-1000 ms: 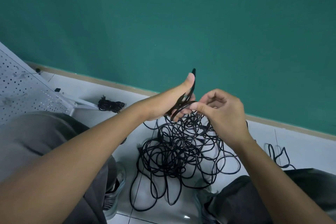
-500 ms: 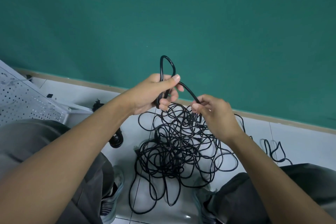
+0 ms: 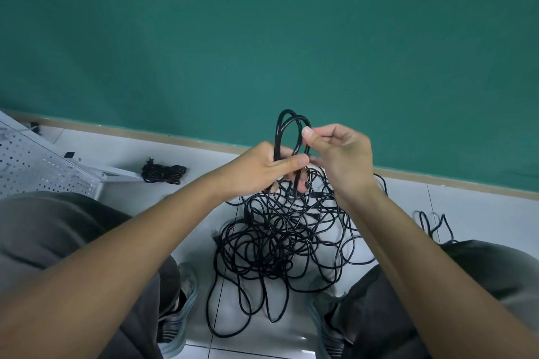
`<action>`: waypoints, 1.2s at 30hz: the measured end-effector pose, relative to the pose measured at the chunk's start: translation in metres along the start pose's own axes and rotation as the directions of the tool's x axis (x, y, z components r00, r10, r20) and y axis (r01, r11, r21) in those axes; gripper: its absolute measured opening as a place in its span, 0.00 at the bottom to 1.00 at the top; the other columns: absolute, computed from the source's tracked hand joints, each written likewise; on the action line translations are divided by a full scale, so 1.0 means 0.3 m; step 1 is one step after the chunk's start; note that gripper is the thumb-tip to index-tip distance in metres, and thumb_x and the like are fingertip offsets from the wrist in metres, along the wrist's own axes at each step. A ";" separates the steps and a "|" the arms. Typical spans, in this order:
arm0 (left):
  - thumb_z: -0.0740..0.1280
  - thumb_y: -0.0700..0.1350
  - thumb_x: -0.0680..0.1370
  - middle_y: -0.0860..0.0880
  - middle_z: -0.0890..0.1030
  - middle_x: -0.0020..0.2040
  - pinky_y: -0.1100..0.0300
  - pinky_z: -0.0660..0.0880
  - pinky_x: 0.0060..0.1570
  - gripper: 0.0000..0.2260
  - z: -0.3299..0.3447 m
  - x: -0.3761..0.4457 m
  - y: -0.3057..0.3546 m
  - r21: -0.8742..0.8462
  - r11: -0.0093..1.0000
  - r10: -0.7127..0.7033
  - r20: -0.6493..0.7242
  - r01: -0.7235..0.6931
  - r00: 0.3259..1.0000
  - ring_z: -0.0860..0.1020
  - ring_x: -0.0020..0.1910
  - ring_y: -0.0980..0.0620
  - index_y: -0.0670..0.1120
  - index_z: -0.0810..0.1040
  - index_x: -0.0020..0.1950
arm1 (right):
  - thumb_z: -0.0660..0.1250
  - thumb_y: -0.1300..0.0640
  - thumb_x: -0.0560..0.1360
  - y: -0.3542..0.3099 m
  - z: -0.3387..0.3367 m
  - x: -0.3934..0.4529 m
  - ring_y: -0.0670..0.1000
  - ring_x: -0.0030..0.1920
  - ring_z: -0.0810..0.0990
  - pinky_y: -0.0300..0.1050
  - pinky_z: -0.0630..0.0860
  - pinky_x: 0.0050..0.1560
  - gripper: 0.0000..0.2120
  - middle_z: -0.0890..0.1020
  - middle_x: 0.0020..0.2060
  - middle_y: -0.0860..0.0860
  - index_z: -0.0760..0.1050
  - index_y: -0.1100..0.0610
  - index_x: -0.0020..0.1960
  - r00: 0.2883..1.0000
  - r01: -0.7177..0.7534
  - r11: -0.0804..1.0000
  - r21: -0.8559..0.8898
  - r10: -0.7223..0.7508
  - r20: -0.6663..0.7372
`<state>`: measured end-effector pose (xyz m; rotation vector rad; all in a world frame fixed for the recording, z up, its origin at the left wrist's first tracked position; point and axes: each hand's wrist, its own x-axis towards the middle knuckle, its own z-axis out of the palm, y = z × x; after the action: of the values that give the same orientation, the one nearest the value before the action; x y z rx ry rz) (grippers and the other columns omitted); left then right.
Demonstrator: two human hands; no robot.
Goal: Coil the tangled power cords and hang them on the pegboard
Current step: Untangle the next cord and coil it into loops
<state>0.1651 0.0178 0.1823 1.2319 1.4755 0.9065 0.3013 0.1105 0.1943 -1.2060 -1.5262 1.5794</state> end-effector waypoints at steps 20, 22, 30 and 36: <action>0.65 0.61 0.82 0.54 0.64 0.26 0.62 0.65 0.25 0.22 -0.119 0.044 -0.018 -0.638 0.765 -0.382 -0.560 -0.089 0.735 0.63 0.24 0.54 0.49 0.61 0.39 | 0.69 0.53 0.81 0.090 0.065 -0.136 0.52 0.53 0.83 0.48 0.76 0.63 0.13 0.84 0.50 0.47 0.79 0.49 0.65 0.740 0.116 0.889 -0.442 0.220 0.636; 0.65 0.59 0.83 0.53 0.65 0.26 0.61 0.67 0.26 0.22 -0.118 0.047 -0.036 -0.528 0.849 -0.329 -0.574 -0.032 0.750 0.65 0.23 0.53 0.49 0.61 0.38 | 0.70 0.62 0.79 0.088 0.054 -0.126 0.53 0.45 0.83 0.51 0.79 0.60 0.14 0.83 0.44 0.45 0.81 0.51 0.63 0.750 0.184 0.869 -0.459 0.177 0.637; 0.62 0.57 0.84 0.48 0.71 0.24 0.61 0.71 0.29 0.27 -0.083 0.034 -0.062 -0.145 0.983 -0.168 -0.431 0.116 0.886 0.73 0.24 0.53 0.43 0.68 0.30 | 0.71 0.65 0.78 0.013 -0.026 -0.070 0.46 0.38 0.85 0.30 0.74 0.41 0.09 0.85 0.40 0.48 0.82 0.51 0.48 0.916 0.234 0.904 -0.359 -0.081 0.394; 0.53 0.66 0.78 0.46 0.69 0.28 0.61 0.69 0.29 0.28 -0.032 0.002 -0.012 -0.139 0.988 -0.092 -0.136 0.073 0.986 0.69 0.25 0.51 0.42 0.68 0.35 | 0.77 0.59 0.75 0.008 -0.032 -0.035 0.51 0.34 0.86 0.29 0.67 0.28 0.09 0.83 0.42 0.54 0.76 0.57 0.46 0.955 0.172 0.928 -0.329 -0.074 0.288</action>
<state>0.1551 0.0181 0.1812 1.0188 1.5396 1.0370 0.3144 0.1046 0.1947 -1.0785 -2.0922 1.4730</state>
